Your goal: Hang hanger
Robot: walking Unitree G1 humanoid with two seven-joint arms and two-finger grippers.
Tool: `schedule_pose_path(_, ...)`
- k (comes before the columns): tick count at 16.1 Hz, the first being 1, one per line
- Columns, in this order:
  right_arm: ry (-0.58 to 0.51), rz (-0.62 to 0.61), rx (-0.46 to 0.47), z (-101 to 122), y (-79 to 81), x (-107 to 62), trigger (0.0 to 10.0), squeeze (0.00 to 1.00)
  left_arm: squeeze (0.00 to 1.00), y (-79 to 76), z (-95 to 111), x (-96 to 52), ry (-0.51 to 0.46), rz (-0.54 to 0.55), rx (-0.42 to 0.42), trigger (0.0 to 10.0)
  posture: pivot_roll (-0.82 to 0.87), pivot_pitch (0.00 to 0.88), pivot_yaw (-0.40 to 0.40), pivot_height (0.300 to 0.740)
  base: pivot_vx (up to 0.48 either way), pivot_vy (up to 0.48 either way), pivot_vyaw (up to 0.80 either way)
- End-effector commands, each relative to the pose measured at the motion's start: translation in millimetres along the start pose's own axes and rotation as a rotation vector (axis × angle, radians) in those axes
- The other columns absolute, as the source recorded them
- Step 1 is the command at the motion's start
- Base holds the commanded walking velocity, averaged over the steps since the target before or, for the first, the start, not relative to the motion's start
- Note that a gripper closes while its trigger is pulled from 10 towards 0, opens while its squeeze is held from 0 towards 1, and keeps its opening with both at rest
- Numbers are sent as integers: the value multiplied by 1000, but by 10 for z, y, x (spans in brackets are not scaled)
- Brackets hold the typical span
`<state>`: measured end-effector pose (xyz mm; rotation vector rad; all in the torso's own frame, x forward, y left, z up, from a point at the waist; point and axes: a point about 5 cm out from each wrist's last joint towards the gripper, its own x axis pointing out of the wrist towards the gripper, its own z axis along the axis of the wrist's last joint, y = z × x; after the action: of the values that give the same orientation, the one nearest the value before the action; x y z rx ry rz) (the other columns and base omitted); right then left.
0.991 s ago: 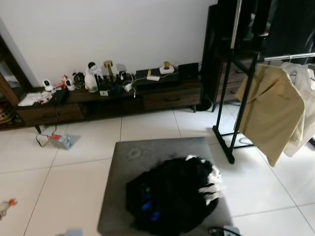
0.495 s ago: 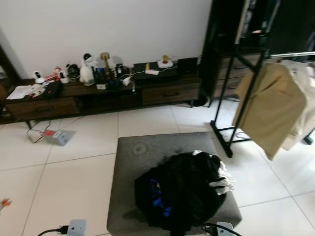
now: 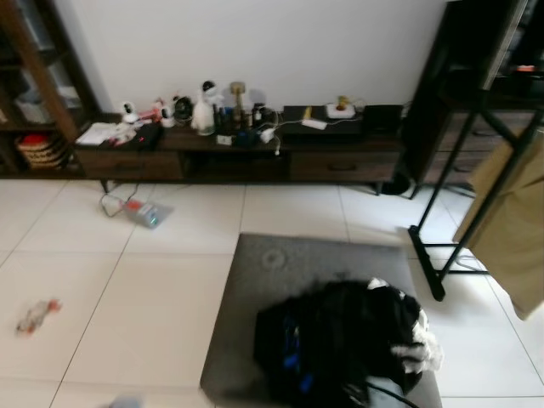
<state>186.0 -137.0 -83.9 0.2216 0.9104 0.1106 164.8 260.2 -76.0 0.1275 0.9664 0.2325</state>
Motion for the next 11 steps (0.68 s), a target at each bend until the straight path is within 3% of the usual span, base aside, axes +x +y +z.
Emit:
schedule_pose_path(1, 22, -34, 10, -82, -129, -46, 10000, 0, 0, -93, 107, 19, -30, -25, 17, 10000, 51, 50, 33, 740, 244, 0, 0)
schedule_pose_path(4, -15, -13, -34, 0, -106, -31, 10000, 0, 0, -94, 103, 19, -30, -29, 22, 10000, 51, 58, 32, 740, 0, 0, 0)
schedule_pose_path(9, -216, 19, -55, 405, -5, 15, 10000, 0, 0, -93, 93, 17, -25, -39, 34, 10000, 46, 72, 36, 740, 0, 0, 0)
schedule_pose_path(11, -596, 91, -127, 1046, 132, -91, 10000, 0, 0, -46, 110, 16, -37, -34, 52, 10000, 38, 85, 47, 740, 0, 0, 0)
